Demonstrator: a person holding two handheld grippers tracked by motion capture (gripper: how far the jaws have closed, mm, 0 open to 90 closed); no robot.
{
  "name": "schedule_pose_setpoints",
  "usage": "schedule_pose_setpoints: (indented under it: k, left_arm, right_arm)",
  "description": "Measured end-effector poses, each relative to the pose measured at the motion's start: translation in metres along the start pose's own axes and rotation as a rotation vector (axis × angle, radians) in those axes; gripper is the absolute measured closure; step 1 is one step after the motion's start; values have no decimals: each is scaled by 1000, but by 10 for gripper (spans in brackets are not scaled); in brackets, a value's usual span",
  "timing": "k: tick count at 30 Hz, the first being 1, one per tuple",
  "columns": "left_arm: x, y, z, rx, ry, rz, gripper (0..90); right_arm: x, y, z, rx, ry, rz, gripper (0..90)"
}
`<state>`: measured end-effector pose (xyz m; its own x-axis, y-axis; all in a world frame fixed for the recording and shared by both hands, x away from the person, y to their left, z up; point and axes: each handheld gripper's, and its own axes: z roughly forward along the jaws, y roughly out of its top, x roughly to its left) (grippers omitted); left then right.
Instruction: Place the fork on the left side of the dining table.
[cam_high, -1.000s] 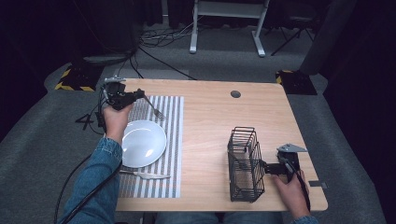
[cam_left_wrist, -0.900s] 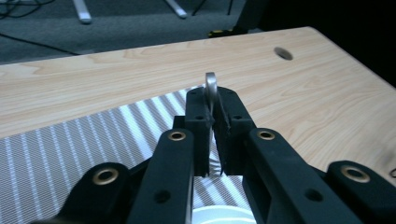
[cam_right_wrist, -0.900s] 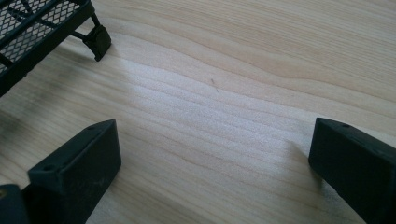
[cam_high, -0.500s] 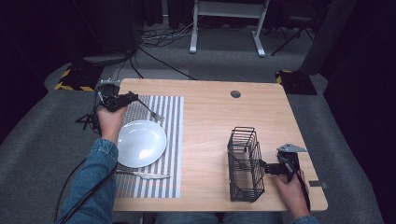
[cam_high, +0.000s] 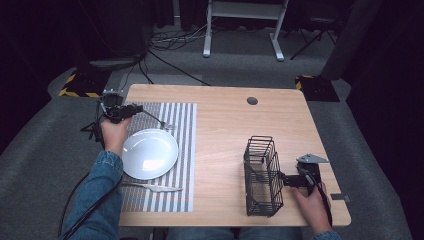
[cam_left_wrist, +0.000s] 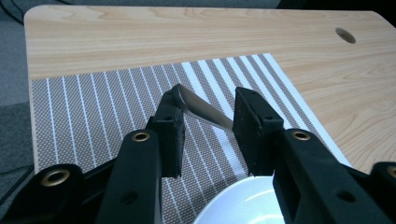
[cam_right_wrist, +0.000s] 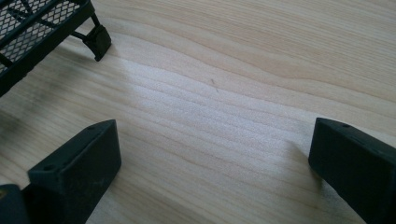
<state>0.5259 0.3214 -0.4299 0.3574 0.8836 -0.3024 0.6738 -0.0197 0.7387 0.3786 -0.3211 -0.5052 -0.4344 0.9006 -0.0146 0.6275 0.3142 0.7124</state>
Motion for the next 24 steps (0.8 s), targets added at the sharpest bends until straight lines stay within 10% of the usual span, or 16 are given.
schedule_pose_setpoints:
  k: [24]
  left_arm:
    - [18, -18, 7, 18, 7, -47, 615]
  right_arm:
    - [0, 0, 0, 0, -2, 0, 22]
